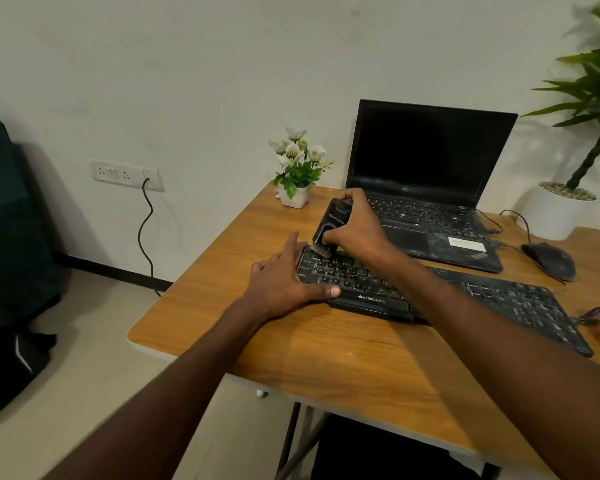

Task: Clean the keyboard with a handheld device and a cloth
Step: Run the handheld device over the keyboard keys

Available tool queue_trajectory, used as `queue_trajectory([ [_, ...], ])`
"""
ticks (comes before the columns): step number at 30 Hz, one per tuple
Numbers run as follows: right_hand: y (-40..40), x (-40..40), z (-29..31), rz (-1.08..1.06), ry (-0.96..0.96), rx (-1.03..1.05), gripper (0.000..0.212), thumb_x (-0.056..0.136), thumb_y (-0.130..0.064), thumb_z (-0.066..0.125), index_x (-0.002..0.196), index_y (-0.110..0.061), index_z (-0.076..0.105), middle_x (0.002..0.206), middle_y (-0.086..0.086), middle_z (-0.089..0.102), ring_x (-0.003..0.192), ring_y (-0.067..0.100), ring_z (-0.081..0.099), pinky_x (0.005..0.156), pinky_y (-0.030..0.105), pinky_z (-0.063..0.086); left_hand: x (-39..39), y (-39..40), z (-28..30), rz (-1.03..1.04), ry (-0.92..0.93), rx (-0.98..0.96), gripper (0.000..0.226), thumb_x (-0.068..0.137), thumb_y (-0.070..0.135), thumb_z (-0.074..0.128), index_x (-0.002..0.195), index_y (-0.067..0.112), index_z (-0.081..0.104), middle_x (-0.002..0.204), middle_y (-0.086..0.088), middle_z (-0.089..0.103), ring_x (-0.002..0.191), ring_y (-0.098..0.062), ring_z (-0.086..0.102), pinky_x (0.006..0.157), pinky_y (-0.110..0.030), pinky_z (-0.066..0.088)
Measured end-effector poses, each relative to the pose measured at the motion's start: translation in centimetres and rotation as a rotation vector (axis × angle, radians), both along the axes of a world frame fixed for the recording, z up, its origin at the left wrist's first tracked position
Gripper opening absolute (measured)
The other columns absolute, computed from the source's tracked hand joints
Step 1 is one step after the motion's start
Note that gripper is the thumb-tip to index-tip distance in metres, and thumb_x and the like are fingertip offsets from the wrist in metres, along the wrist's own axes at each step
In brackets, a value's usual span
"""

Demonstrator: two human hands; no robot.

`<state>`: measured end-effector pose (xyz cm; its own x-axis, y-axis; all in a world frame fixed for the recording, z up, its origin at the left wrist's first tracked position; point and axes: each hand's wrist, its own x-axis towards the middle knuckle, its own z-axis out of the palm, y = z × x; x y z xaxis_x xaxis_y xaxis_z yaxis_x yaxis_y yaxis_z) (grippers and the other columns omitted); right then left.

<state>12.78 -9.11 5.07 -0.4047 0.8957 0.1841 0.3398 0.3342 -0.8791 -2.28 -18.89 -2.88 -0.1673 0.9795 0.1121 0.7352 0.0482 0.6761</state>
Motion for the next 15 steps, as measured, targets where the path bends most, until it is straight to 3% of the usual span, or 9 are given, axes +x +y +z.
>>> queue_trajectory([
  [6, 1.6, -0.8, -0.1, 0.066, -0.066, 0.007, 0.074, 0.073, -0.001, 0.084, 0.124, -0.033, 0.04, 0.111, -0.002, 0.055, 0.099, 0.017, 0.063, 0.064, 0.03, 0.06, 0.2, 0.4, 0.6, 0.052, -0.006, 0.014, 0.127, 0.069, 0.102, 0.038, 0.17, 0.033, 0.003, 0.169, 0.015, 0.038, 0.155, -0.02, 0.034, 0.121, -0.058, 0.018],
  [10, 2.3, -0.4, -0.1, 0.077, -0.155, 0.032, 0.075, 0.072, -0.008, 0.086, 0.125, -0.037, 0.041, 0.113, -0.001, 0.057, 0.095, 0.013, 0.063, 0.059, 0.024, 0.057, 0.2, 0.7, 0.6, 0.05, 0.054, -0.038, 0.127, 0.068, 0.097, 0.048, 0.17, 0.037, 0.002, 0.171, 0.003, 0.037, 0.156, -0.023, 0.031, 0.122, -0.056, 0.018],
  [15, 2.2, -0.6, 0.1, 0.111, -0.182, 0.111, 0.076, 0.071, -0.008, 0.086, 0.121, -0.045, 0.042, 0.11, 0.002, 0.058, 0.096, 0.021, 0.065, 0.061, 0.029, 0.062, 0.4, 0.6, 0.7, 0.048, 0.071, -0.022, 0.124, 0.077, 0.093, 0.058, 0.17, 0.035, 0.0, 0.172, 0.003, 0.035, 0.157, -0.024, 0.028, 0.122, -0.056, 0.017],
])
